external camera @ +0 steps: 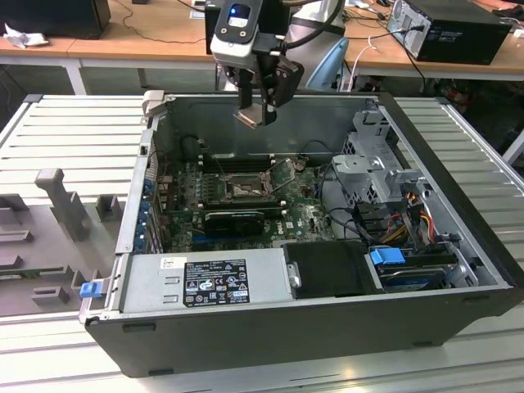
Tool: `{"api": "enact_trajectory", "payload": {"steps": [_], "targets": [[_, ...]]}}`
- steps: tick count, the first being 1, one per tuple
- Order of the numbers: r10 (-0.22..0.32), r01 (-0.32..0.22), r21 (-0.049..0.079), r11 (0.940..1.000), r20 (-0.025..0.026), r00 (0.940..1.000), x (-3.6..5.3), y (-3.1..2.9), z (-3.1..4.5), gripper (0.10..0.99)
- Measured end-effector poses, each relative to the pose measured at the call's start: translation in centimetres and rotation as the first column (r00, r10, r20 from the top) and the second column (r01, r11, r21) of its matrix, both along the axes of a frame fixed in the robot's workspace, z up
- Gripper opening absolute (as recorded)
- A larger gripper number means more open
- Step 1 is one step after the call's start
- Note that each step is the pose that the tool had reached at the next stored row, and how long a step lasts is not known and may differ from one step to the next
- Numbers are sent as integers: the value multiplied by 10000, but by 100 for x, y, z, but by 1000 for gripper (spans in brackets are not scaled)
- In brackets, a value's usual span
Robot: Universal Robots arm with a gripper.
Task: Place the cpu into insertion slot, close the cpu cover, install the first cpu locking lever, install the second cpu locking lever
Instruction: 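Place the cpu into insertion slot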
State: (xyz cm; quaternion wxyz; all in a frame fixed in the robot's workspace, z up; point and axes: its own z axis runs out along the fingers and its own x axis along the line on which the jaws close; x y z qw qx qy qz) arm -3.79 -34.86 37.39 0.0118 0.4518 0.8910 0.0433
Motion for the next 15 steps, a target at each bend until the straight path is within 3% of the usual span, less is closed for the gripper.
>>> {"api": "enact_trajectory", "payload": {"steps": [8,11,15], "targets": [[-719,719,0,9974,1,9974,0,0,-7,529],[-1307,1307,-4,9914,1,9914,0,0,-13,529],[-2188,2188,-4,9758,0,9758,0,0,-21,529]]}}
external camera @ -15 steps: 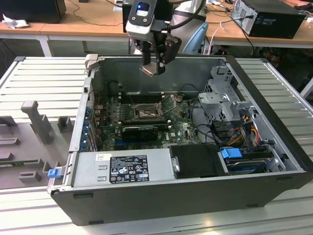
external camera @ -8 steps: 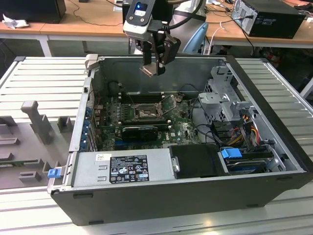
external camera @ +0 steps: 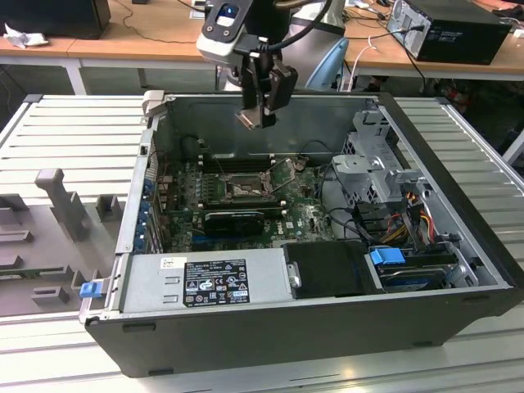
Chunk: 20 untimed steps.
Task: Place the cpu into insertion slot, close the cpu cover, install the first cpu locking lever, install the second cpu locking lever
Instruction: 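Place the cpu into insertion slot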
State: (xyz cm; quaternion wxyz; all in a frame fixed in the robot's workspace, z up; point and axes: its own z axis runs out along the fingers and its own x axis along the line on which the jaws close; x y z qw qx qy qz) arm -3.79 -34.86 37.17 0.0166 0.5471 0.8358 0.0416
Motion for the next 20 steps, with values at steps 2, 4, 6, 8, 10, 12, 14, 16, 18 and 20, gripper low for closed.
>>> {"api": "enact_trajectory", "payload": {"steps": [2,4,6,8,10,12,14,16,18,20], "targets": [[-374,374,0,9993,0,9993,0,0,-3,529],[-691,691,-1,9976,0,9976,0,0,-5,529],[-1047,1047,0,9945,0,9945,0,0,-8,529],[-1595,1595,0,9872,0,9872,0,0,-14,529],[-2053,2053,1,9787,0,9787,0,0,-22,529],[-2356,2356,0,9719,0,9719,0,0,-27,529],[-2718,2718,0,9624,0,9624,0,0,-37,529],[-2954,2954,-1,9554,0,9554,0,0,-50,529],[-3245,3245,-1,9459,0,9459,0,0,-69,529],[-3581,3581,-2,9337,0,9337,0,0,-88,529]]}}
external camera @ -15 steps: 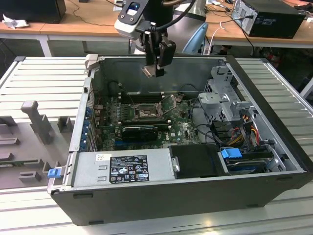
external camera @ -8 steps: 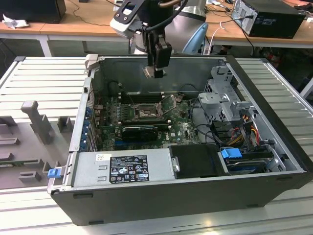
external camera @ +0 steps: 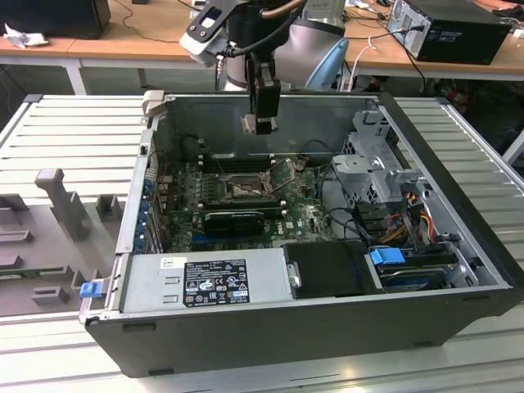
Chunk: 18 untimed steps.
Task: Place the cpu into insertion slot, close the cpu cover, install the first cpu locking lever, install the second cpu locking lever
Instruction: 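Place the cpu into insertion slot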
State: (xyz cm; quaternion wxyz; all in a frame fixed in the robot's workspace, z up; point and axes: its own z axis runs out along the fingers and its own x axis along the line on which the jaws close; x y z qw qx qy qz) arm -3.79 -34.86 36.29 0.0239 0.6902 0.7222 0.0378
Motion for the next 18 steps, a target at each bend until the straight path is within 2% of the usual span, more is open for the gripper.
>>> {"api": "enact_trajectory", "payload": {"steps": [5,9,13,18], "targets": [[-483,483,-5,9988,0,9988,0,0,-42,529],[-987,987,-6,9951,0,9951,0,0,-94,529],[-1061,1061,-6,9944,0,9944,-2,1,-170,529],[-1066,1066,-7,9943,0,9943,-2,1,-229,529]]}}
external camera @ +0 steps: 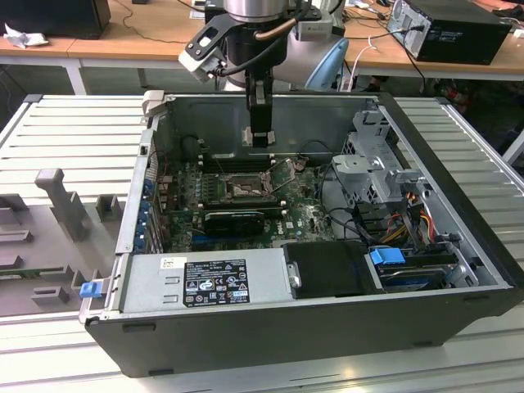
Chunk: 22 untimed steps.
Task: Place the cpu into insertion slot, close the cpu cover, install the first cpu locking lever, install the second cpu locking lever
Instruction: 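Place the cpu into insertion slot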
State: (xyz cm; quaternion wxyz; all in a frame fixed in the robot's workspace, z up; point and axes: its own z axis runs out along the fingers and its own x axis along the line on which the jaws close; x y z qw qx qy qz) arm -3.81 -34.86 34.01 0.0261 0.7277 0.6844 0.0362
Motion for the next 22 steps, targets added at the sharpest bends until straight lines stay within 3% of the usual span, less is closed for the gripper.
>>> {"api": "enact_trajectory", "payload": {"steps": [4,6,10,16,22], "targets": [[0,0,-1,10000,-3,10000,0,0,-43,529],[-2,2,-6,10000,-49,10000,-1,1,-72,529],[9,-9,-9,10000,-55,10000,-6,2,-151,529],[1062,-1062,-9,9943,-57,9943,-7,2,-280,529],[1136,-1136,-10,9935,-57,9935,-6,5,-403,529]]}}
